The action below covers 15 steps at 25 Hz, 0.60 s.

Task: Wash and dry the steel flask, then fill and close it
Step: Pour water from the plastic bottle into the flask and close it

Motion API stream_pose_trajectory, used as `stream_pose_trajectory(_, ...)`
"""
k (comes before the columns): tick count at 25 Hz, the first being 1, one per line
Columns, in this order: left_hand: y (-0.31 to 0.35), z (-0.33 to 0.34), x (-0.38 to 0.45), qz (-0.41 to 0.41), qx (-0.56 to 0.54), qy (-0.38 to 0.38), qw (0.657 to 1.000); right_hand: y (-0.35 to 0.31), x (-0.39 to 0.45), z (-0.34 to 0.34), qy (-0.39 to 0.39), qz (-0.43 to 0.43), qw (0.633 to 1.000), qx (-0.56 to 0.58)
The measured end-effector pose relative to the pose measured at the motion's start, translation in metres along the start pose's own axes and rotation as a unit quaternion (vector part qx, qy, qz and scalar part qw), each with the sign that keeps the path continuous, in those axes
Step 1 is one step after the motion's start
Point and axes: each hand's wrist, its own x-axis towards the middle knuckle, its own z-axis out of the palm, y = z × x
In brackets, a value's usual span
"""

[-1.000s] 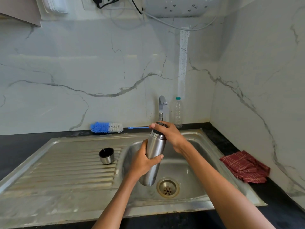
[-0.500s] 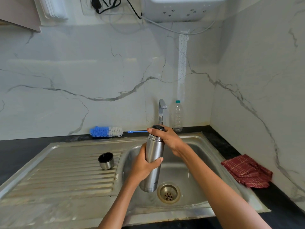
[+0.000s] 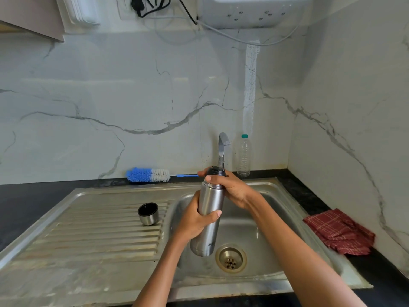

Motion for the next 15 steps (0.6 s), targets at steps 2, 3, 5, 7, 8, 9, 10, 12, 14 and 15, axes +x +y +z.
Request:
stream_pose_trajectory(2, 0.001, 0.005, -0.002, -0.027, 0.099, 0.068, 0.992, 0.002, -0.005, 0.013, 0.093, 0.002, 0.996, 0.004)
stream_pose_trajectory(3, 0.004, 0.008, -0.003, -0.046, 0.143, 0.097, 0.984, 0.003, -0.006, 0.022, 0.14, -0.003, 0.99, 0.01)
stream_pose_trajectory(5, 0.008, 0.013, -0.005, -0.061, 0.164, 0.133, 0.976, 0.005, -0.003, 0.039, 0.199, -0.025, 0.98, 0.003)
stream_pose_trajectory(7, 0.006, 0.007, -0.005, -0.047, 0.132, 0.137, 0.981, -0.003, -0.002, 0.043, 0.173, -0.029, 0.984, -0.043)
stream_pose_trajectory(8, 0.004, 0.001, -0.004, -0.039, 0.104, 0.121, 0.986, -0.008, -0.002, 0.038, 0.129, -0.021, 0.989, -0.063)
stream_pose_trajectory(9, 0.003, -0.007, -0.002, -0.031, 0.063, 0.088, 0.994, -0.012, -0.002, 0.03, 0.074, -0.007, 0.995, -0.066)
stream_pose_trajectory(10, 0.001, -0.013, 0.0, -0.023, 0.021, 0.046, 0.998, -0.013, -0.003, 0.021, 0.018, 0.008, 0.999, -0.051)
stream_pose_trajectory(12, 0.002, -0.015, -0.002, -0.018, -0.029, -0.023, 0.999, -0.008, -0.004, 0.007, -0.03, 0.018, 0.999, -0.019)
stream_pose_trajectory(14, 0.004, -0.006, -0.003, -0.021, -0.024, -0.035, 0.999, -0.002, -0.006, 0.005, 0.013, 0.017, 1.0, -0.017)
stream_pose_trajectory(15, 0.003, -0.002, -0.003, -0.027, -0.008, -0.026, 0.999, 0.0, -0.008, 0.007, 0.044, 0.012, 0.999, -0.024)
